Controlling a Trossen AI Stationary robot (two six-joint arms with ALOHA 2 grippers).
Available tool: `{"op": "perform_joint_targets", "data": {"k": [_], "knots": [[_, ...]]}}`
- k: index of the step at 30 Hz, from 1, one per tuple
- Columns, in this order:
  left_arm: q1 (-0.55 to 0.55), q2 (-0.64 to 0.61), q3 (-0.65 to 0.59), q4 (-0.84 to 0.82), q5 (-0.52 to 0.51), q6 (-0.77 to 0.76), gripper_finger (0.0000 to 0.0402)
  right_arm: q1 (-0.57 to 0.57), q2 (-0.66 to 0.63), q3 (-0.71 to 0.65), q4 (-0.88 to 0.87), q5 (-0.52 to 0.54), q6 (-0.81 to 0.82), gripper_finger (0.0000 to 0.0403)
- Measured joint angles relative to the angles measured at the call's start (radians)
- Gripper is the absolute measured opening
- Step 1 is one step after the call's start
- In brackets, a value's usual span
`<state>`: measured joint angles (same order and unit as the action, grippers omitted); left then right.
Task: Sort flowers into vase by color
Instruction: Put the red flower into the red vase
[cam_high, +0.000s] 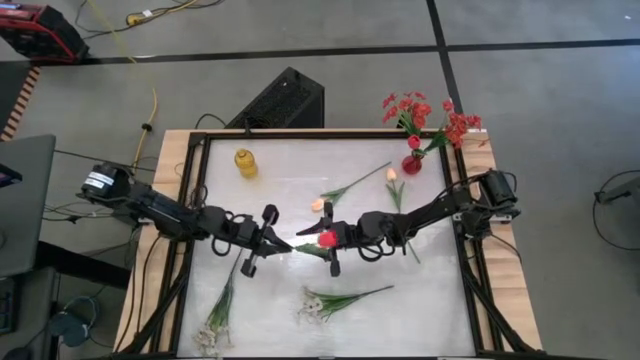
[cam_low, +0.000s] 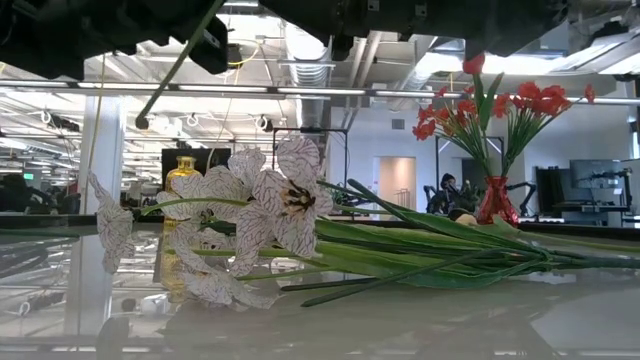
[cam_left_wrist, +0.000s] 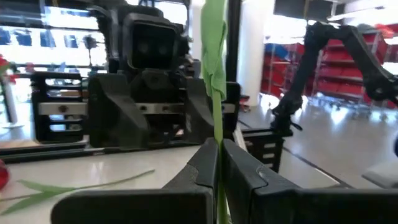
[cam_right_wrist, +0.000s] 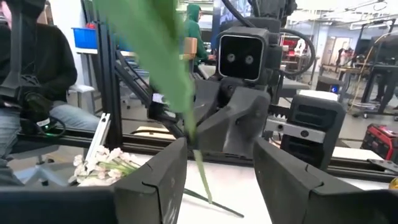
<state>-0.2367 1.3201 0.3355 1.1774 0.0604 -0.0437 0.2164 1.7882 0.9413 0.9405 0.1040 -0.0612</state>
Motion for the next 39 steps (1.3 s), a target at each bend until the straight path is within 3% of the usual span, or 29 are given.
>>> {"op": "perform_joint_targets", "data": {"k": [7,15,20,29,34,39], "knots": [[0.001,0.026,0.012,0.001,0.002,0.004,0.0000,0.001,0.000,0.000,0.005,0.000,-0.004,0.0207],[0.003,0.029,0.012,0.001,-0.056,-0.013,0.0000,0.005,0.000,0.000,0.026,-0.001,-0.082,0.0207],[0.008,0.029,0.012,0.003,-0.143,-0.020,0.0000,0.005,-0.001,0.000,0.027,-0.001,-0.104,0.0207],[0.030,0.029,0.012,0.003,-0.145,-0.043,0.0000,-0.004,-0.001,0.000,0.027,-0.001,-0.105,0.0206],[0.030,0.029,0.012,0.003,-0.145,-0.043,0.0000,-0.010,-0.001,0.000,0.027,-0.001,-0.105,0.0189],[0.030,0.029,0.011,0.003,-0.146,-0.048,0.0000,-0.016,-0.001,0.000,0.037,-0.001,-0.099,0.0141]]}}
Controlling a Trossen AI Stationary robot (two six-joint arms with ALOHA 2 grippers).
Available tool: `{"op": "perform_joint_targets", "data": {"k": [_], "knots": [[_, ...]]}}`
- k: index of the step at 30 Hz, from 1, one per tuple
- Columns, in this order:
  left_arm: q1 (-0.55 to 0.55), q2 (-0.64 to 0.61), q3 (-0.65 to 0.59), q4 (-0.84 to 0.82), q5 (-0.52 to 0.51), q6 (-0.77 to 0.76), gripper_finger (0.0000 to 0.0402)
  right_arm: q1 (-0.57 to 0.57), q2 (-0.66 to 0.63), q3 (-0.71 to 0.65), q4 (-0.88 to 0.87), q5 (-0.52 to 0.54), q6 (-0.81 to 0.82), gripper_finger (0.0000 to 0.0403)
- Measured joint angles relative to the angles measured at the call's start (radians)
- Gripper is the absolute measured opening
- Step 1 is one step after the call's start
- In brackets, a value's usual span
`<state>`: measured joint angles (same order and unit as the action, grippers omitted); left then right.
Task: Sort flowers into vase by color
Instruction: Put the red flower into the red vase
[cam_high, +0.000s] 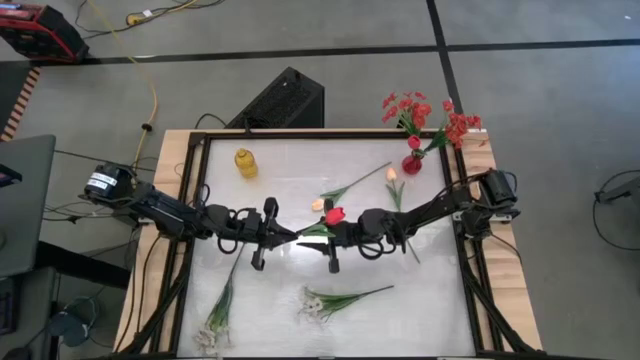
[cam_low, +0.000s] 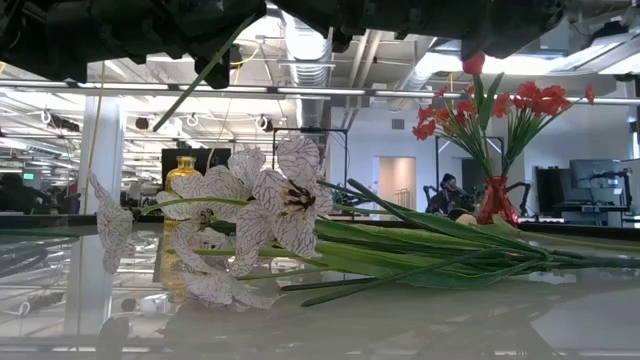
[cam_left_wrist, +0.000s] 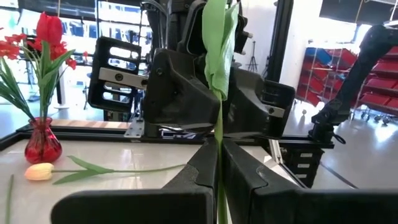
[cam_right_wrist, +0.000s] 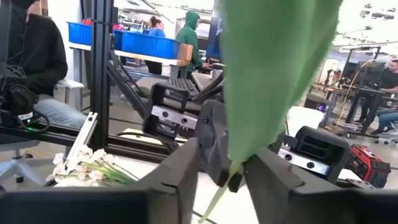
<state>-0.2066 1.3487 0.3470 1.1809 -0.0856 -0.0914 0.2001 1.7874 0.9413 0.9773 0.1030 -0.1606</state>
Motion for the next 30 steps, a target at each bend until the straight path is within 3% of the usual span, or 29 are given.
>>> {"op": "perform_joint_targets", "data": {"k": [7,10,14,22,26,30], "knots": [[-0.001,0.000,0.000,0.003,0.025,0.014,0.0007,-0.001,0.000,0.000,0.001,-0.020,0.038,0.0022],[-0.001,0.000,-0.001,0.002,0.027,0.061,0.0023,0.002,-0.010,0.000,-0.026,-0.013,0.100,0.0023],[0.003,-0.002,-0.001,-0.024,0.010,0.107,0.0062,0.008,-0.109,0.000,-0.257,0.018,0.154,0.0023],[0.048,-0.003,-0.054,-0.064,0.011,0.102,0.0125,0.134,-0.396,0.000,-0.806,0.488,0.236,0.0022],[0.074,-0.003,-0.079,-0.063,0.013,0.068,0.0130,0.196,-0.516,0.000,-1.109,0.733,0.395,0.0022],[0.079,-0.003,-0.092,-0.055,0.021,0.061,0.0129,0.220,-0.630,0.000,-1.359,0.877,0.593,0.0024]]}}
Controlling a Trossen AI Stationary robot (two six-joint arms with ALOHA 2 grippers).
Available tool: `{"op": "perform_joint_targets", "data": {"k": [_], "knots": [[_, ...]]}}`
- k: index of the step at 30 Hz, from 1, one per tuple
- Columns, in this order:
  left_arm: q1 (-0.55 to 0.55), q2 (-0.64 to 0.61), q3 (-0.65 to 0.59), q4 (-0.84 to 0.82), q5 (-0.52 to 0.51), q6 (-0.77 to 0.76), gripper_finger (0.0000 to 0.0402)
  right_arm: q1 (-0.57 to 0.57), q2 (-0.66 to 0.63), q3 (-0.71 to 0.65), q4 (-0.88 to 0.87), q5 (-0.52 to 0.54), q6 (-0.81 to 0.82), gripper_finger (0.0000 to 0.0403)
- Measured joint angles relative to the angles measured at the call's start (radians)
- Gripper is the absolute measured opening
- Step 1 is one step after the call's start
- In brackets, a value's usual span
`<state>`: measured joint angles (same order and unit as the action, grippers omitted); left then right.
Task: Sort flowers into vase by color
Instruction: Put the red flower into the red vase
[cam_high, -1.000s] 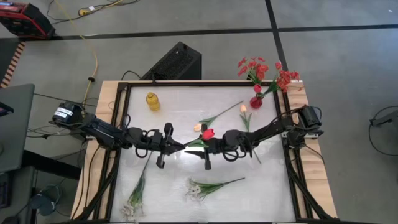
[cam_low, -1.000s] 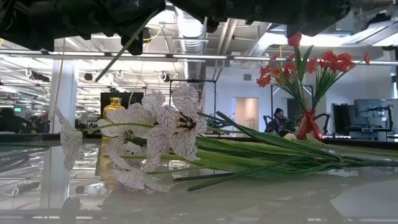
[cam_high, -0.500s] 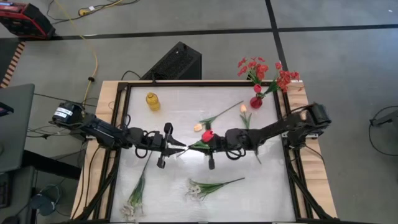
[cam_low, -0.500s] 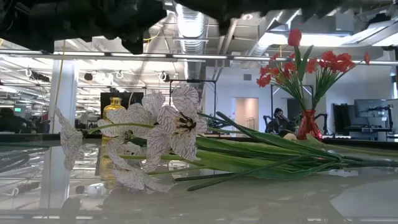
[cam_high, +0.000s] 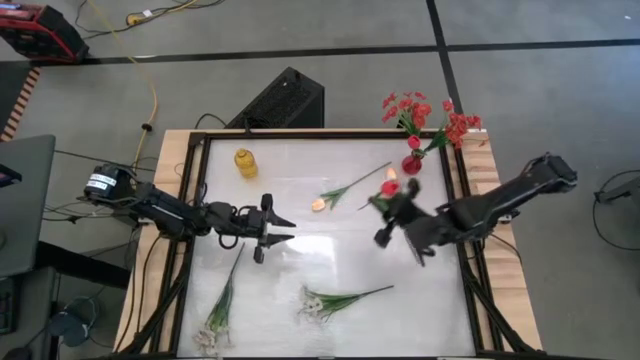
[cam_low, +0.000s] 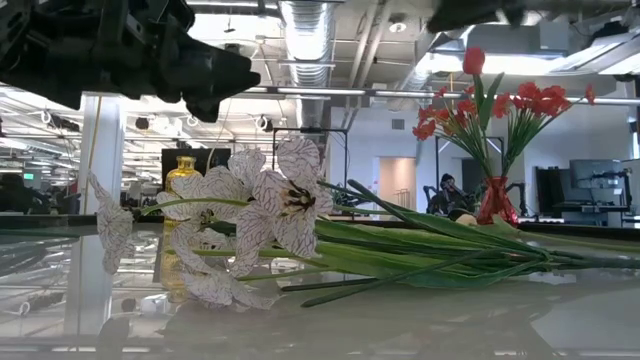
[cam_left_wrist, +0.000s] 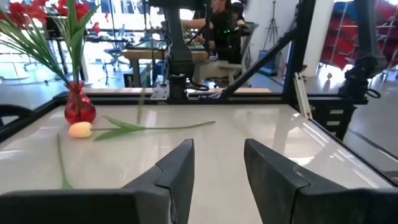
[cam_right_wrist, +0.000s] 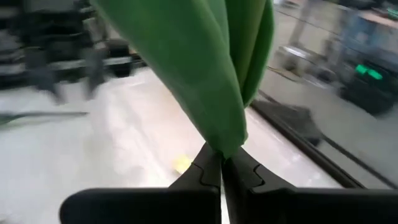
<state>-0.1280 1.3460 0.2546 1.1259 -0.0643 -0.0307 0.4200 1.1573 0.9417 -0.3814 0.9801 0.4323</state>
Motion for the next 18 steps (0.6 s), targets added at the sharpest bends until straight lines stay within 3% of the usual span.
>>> {"op": "perform_joint_targets", "data": {"k": [8,18], "knots": [[0.000,0.000,0.000,-0.010,0.013,0.007,0.0128,-0.031,-0.212,0.000,-0.308,0.015,0.190,0.0023],[0.000,0.000,0.000,-0.016,0.014,0.019,0.0128,-0.175,-0.376,0.000,-0.606,-0.008,0.336,0.0024]]}}
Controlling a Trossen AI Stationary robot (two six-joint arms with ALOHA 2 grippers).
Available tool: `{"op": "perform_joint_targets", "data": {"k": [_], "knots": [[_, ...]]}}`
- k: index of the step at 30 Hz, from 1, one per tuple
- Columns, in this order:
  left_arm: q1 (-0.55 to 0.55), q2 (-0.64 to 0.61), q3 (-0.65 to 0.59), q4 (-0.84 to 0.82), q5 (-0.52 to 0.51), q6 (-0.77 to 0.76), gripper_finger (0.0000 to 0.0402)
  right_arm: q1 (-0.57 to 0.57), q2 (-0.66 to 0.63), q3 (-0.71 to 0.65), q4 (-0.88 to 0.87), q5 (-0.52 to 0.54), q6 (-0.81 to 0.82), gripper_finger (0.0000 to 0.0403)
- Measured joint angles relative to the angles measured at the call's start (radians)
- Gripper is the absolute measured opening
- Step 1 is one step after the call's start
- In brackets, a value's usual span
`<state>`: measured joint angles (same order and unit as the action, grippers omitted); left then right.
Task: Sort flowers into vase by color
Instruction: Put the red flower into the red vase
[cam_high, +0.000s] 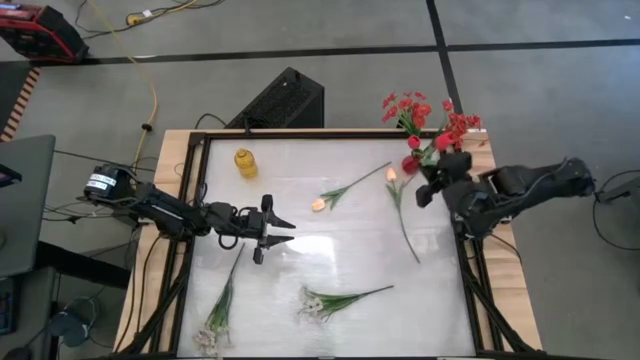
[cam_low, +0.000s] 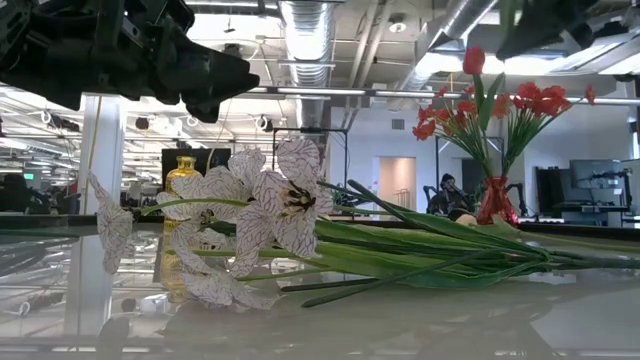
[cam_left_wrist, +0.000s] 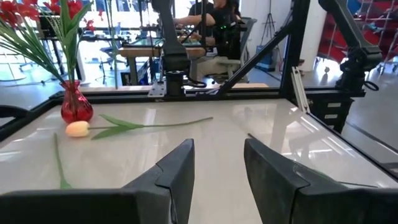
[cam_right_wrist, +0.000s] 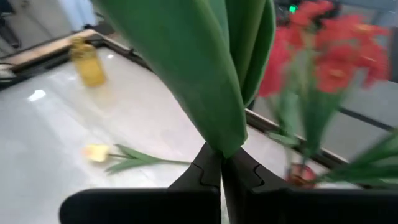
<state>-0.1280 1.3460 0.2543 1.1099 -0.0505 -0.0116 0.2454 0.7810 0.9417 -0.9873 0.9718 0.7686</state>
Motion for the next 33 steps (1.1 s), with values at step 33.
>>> {"op": "perform_joint_targets", "data": {"k": [33], "knots": [[0.000,0.000,0.000,0.006,0.001,0.009,0.0128,-0.725,0.007,0.000,0.285,-0.314,-0.436,0.0024]]}}
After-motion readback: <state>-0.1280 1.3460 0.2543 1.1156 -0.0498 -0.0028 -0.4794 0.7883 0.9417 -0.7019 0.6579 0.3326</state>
